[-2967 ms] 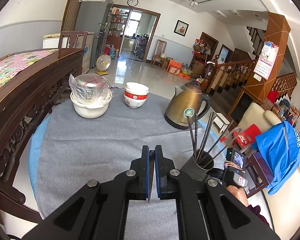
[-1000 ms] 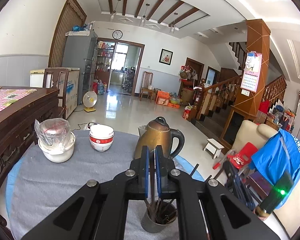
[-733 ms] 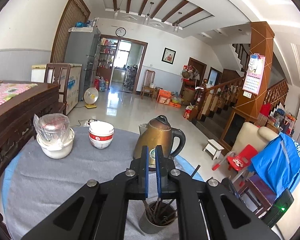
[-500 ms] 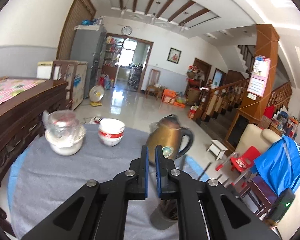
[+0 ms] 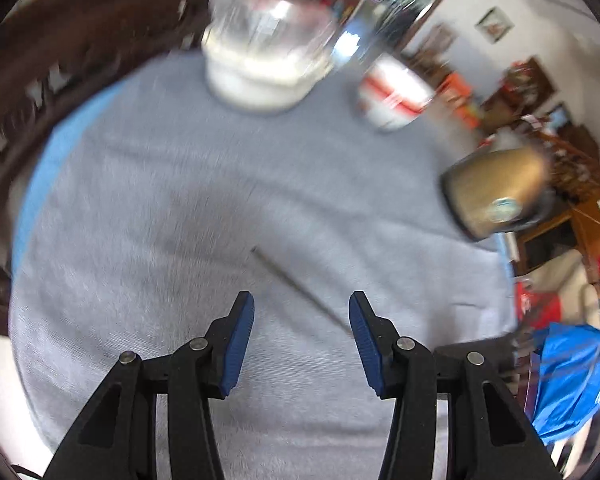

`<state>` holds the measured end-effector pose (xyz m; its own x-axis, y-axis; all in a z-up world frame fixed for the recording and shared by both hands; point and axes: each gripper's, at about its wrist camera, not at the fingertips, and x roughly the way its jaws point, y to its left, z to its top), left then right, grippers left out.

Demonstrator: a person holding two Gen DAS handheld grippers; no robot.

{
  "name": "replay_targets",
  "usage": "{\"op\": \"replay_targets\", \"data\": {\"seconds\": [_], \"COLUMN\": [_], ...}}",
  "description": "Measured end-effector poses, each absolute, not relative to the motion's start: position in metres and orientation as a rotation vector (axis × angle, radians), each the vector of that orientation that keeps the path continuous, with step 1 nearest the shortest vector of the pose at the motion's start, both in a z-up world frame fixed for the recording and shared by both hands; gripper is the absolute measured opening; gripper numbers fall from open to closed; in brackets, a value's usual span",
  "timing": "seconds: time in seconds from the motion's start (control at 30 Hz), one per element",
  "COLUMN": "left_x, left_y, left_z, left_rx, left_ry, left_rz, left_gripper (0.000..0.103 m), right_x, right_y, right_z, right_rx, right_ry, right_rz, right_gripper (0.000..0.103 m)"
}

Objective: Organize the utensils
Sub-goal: 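Lower the left tool to a chopstick on the cloth and grasp it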

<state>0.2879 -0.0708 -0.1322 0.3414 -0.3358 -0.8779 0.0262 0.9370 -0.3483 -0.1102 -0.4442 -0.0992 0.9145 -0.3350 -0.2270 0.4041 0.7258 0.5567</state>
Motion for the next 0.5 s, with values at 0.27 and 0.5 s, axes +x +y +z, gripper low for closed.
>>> {"op": "replay_targets", "data": {"seconds": [0.27,0.5], "left_x": [0.334,0.356], "left_y": [-0.078,-0.090], "left_z": [-0.192,-0.206], "left_rx": [-0.367,-0.378], "left_ry": [1.369,1.403], "left_rz": [-0.098,-0.061], "left_gripper": [0.049,0.034], "right_x": [-0.133,-0.140], "right_y": [-0.448,-0.447], "right_z": [-0.112,-0.118], "right_rx": [0.611,0.605], "right_ry": [0.151,0.162], "right_rz": [-0.439,-0.454], "right_gripper": [0.060,0.060]}}
